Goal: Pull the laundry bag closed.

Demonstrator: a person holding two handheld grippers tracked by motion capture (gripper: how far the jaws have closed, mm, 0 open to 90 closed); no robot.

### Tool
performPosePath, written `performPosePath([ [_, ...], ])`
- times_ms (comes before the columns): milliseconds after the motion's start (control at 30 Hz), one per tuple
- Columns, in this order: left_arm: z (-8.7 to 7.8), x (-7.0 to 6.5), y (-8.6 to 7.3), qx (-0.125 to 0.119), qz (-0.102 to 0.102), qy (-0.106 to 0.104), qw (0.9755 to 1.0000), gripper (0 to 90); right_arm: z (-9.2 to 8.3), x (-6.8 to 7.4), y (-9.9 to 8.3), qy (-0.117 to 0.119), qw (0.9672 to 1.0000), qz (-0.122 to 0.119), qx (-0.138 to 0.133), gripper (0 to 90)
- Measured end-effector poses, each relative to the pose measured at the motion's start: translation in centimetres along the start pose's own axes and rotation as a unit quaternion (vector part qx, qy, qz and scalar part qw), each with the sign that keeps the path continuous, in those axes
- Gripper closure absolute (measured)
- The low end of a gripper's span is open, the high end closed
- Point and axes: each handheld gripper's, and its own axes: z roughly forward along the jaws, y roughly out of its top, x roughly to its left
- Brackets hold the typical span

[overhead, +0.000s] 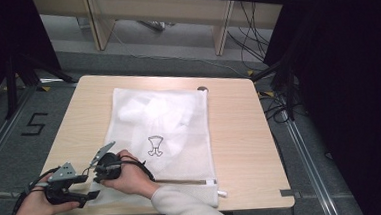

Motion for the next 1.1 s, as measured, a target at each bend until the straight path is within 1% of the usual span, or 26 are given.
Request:
performPosePath([
  [100, 0.0, 0.0, 0.0, 0.002, 0.002, -0.001, 1.0, 25.9, 0.3, -0.1, 0.0, 0.004, 1.0, -0.006, 0.004, 81.8],
  [133, 0.0, 0.0, 0.0, 0.002, 0.002, -0.002, 1.0, 26.2, 0.2, -0.1, 0.0, 0.003, 1.0, -0.003, 0.002, 81.8],
  [200, 0.0, 0.0, 0.0, 0.001, 0.0, -0.003, 1.0, 27.2, -0.1, -0.3, 0.1, 0.001, 0.9999, -0.011, -0.003, 81.9],
  [233, 0.1, 0.0, 0.0, 0.0, -0.008, -0.002, 1.0, 29.5, -0.5, 0.1, 0.3, 0.007, 0.9999, 0.004, -0.009, 81.9],
  [267, 0.1, 0.0, 0.0, 0.0, -0.008, -0.002, 1.0, 30.9, -0.7, 0.1, 0.4, 0.006, 0.9999, -0.006, -0.008, 82.0],
  [300, 0.1, -0.1, 0.0, -0.002, -0.015, -0.006, 0.9999, 30.9, -0.7, 0.1, 0.4, 0.006, 0.9999, -0.006, -0.008, 82.0],
  [400, 0.2, -0.1, 0.1, -0.002, -0.018, -0.012, 0.9998, 32.5, -1.1, 0.4, 0.7, 0.005, 0.9999, -0.01, -0.008, 82.0],
  [433, 0.2, -0.1, 0.1, -0.001, -0.019, -0.009, 0.9998, 33.9, -1.4, 0.5, 0.8, -0.006, 0.9998, -0.019, -0.002, 82.0],
  [467, 0.0, 0.2, 0.2, 0.017, 0.0, -0.011, 0.9998, 34.7, -1.5, 0.7, 0.8, 0.0, 0.9999, -0.015, -0.007, 82.0],
  [533, 0.1, 0.3, 0.2, 0.024, -0.006, -0.011, 0.9996, 38.1, -1.7, 0.6, 0.8, -0.008, 0.9997, -0.021, -0.007, 82.0],
  [567, 0.1, 0.2, 0.3, 0.012, -0.013, -0.005, 0.9998, 38.1, -1.7, 0.6, 0.8, -0.008, 0.9997, -0.021, -0.007, 82.0],
  [600, 0.3, 0.1, 0.3, -0.005, -0.032, -0.003, 0.9995, 40.2, -1.8, 0.6, 0.8, -0.003, 0.9997, -0.02, -0.009, 82.0],
  [633, 0.2, 0.2, 0.4, 0.003, -0.025, 0.0, 0.9997, 42.2, -1.9, 0.7, 0.8, 0.003, 0.9998, -0.014, -0.012, 82.0],
  [667, 0.0, 0.5, 0.4, 0.02, -0.009, -0.007, 0.9997, 42.8, -2.0, 0.6, 0.9, 0.0, 0.9998, -0.018, -0.011, 82.0],
  [700, 0.1, 0.5, 0.4, 0.018, -0.018, -0.01, 0.9996, 43.6, -2.3, 0.6, 1.0, -0.006, 0.9995, -0.027, -0.014, 82.0],
  [733, 0.4, 0.2, 0.4, 0.001, -0.039, -0.01, 0.9992, 43.4, -2.4, 0.7, 1.1, -0.001, 0.9995, -0.023, -0.019, 82.0],
  [767, 0.5, 0.1, 0.5, -0.009, -0.053, -0.007, 0.9985, 43.0, -2.6, 0.8, 1.2, 0.001, 0.9995, -0.023, -0.02, 82.0],
  [800, 0.5, 0.3, 0.5, -0.006, -0.047, -0.009, 0.9988, 43.0, -2.8, 0.9, 1.3, -0.001, 0.9995, -0.023, -0.02, 82.0],
  [833, 0.5, 0.2, 0.6, -0.015, -0.057, -0.011, 0.9982, 43.5, -2.8, 0.9, 1.4, -0.001, 0.9995, -0.023, -0.022, 82.0],
  [867, 0.5, 0.2, 0.6, -0.015, -0.057, -0.011, 0.9982, 44.7, -2.8, 0.9, 1.4, -0.001, 0.9995, -0.023, -0.022, 82.0],
  [900, 0.6, 0.3, 0.6, -0.016, -0.064, -0.02, 0.9976, 46.6, -3.0, 1.0, 1.5, -0.003, 0.9994, -0.026, -0.023, 82.0],
  [933, 0.7, 0.2, 0.5, -0.018, -0.073, -0.019, 0.997, 48.4, -3.1, 0.8, 1.6, -0.01, 0.9991, -0.036, -0.021, 82.0],
  [1000, 0.7, 0.4, 0.6, -0.01, -0.077, -0.025, 0.9967, 50.6, -3.1, 0.9, 1.6, -0.01, 0.9991, -0.035, -0.022, 82.0],
  [1033, 0.7, 0.4, 0.5, -0.007, -0.078, -0.028, 0.9966, 56.9, -3.2, 1.1, 1.6, -0.002, 0.9994, -0.025, -0.022, 82.0],
  [1067, 0.8, 0.4, 0.5, -0.011, -0.077, -0.032, 0.9964, 56.9, -3.2, 1.1, 1.6, -0.002, 0.9994, -0.025, -0.022, 82.0],
  [1100, 0.8, 0.4, 0.6, -0.008, -0.074, -0.03, 0.9968, 60.3, -3.2, 1.2, 1.6, -0.004, 0.9993, -0.029, -0.022, 82.0],
])
